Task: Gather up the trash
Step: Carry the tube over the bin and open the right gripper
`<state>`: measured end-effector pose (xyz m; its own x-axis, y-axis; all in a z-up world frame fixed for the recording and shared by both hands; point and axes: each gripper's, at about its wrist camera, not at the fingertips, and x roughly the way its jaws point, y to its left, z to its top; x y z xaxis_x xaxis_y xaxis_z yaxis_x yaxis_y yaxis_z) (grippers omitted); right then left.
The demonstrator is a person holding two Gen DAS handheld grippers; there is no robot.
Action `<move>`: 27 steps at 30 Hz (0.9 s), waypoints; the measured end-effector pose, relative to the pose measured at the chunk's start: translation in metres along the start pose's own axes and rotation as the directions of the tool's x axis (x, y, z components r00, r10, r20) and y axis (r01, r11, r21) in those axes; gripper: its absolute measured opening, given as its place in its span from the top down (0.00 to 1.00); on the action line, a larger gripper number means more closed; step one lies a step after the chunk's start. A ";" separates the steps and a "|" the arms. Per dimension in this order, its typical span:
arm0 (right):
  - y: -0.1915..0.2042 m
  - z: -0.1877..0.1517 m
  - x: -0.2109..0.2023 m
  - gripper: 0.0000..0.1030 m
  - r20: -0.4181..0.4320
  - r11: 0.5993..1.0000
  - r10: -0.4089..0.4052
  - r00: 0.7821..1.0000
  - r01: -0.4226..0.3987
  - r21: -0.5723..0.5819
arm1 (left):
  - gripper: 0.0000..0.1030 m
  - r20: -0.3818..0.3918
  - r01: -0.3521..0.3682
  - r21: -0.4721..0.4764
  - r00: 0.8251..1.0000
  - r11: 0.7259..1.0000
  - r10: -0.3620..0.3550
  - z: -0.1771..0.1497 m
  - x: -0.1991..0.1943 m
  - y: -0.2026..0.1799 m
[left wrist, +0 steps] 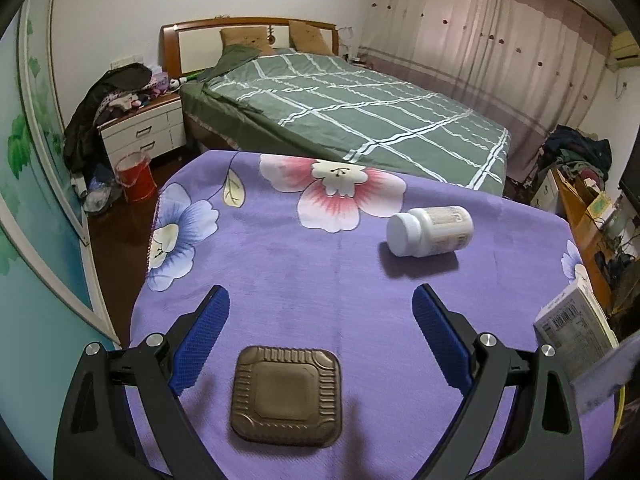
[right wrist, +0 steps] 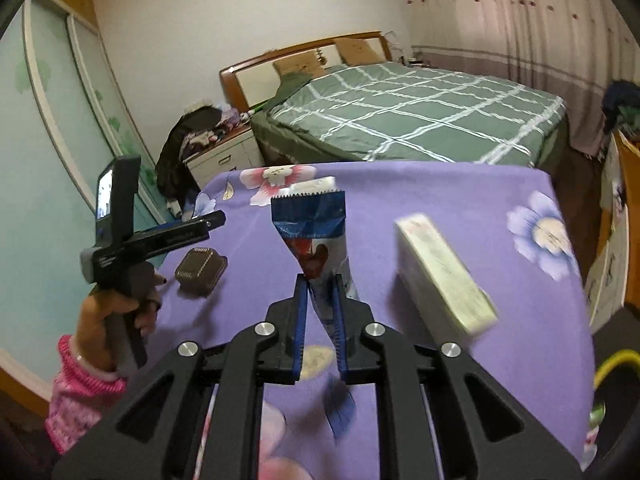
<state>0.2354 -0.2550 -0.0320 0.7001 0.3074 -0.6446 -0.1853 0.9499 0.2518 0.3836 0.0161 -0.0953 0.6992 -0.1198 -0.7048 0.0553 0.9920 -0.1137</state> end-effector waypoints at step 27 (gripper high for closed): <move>-0.265 -0.137 -0.129 0.87 -0.117 0.772 -0.430 0.895 0.432 0.466 | 0.11 -0.007 0.062 0.099 0.998 0.993 -0.061 -0.039 -0.035 -0.068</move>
<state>0.1001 -0.5381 -0.1143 0.6252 -0.1271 -0.7700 0.4813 0.8395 0.2523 0.3274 -0.0489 -0.0902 0.6894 -0.1805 -0.7015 0.1684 0.9819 -0.0872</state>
